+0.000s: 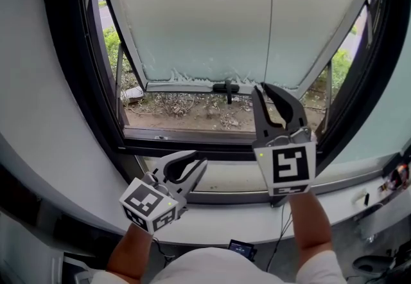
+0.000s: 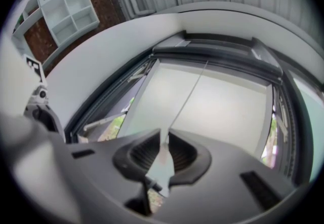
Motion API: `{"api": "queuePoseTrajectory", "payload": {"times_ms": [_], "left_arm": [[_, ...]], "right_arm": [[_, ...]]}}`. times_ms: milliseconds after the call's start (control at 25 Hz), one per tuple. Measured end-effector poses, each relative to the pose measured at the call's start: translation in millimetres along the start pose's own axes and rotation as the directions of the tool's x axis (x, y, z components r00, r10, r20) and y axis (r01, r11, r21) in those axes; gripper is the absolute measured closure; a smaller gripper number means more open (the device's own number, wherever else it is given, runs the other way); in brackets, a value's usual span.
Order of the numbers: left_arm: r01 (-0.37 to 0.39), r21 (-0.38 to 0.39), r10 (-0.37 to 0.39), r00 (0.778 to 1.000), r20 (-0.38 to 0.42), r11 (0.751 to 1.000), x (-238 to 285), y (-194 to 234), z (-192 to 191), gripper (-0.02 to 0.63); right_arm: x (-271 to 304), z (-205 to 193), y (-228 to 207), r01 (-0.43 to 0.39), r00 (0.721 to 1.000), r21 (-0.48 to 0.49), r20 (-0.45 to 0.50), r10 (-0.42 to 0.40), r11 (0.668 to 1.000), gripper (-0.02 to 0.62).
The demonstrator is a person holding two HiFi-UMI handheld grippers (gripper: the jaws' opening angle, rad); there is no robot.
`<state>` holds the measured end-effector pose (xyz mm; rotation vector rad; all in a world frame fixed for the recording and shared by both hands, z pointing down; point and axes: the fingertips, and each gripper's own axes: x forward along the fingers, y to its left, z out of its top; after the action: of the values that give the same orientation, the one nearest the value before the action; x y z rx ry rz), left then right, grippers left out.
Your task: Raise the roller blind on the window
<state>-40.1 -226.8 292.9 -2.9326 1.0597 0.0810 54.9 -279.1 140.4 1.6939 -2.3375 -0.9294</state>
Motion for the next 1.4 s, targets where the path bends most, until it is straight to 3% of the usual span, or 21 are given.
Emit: {"api": "queuePoseTrajectory", "payload": {"times_ms": [1040, 1400], "left_arm": [[0.001, 0.002, -0.001, 1.0, 0.006, 1.0, -5, 1, 3, 0.508], [-0.001, 0.005, 0.001, 1.0, 0.021, 1.0, -7, 0, 8, 0.508]], "right_arm": [[-5, 39, -22, 0.054, 0.995, -0.033, 0.088, -0.051, 0.998, 0.537], [-3, 38, -24, 0.076, 0.995, -0.072, 0.07, -0.071, 0.994, 0.537]]}}
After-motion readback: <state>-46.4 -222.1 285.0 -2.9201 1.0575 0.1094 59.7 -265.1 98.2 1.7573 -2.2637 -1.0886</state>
